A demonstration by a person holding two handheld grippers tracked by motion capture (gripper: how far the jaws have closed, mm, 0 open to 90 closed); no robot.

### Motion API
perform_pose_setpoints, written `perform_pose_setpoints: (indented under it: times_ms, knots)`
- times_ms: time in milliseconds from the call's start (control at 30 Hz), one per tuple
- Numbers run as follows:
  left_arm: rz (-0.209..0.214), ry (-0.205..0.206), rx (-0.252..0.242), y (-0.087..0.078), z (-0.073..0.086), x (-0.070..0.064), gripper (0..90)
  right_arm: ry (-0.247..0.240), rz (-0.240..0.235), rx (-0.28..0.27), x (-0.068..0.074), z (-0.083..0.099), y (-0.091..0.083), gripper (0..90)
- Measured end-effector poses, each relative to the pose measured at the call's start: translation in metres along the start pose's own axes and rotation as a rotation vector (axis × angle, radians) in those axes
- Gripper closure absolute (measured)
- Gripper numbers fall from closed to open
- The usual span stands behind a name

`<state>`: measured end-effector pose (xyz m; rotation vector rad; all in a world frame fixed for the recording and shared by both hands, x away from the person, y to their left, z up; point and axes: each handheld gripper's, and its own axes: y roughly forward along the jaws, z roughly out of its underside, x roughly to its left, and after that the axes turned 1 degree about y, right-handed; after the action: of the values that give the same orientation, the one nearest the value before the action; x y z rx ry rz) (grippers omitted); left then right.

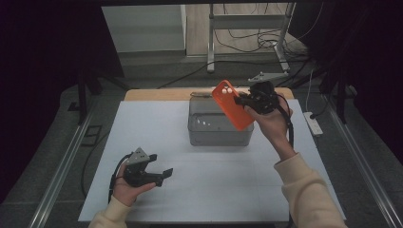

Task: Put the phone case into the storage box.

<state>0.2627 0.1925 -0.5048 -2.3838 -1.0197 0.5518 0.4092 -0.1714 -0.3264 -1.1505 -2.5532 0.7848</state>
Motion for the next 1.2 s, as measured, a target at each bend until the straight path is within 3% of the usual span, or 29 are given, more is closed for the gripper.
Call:
perform_pose_setpoints:
  times_ms: [1200]
  knots:
    - [0.001,-0.004,-0.001,0.0,0.0,-0.001,12.1,0.043,0.084,0.017,-0.017,-0.011,0.013,80.4]
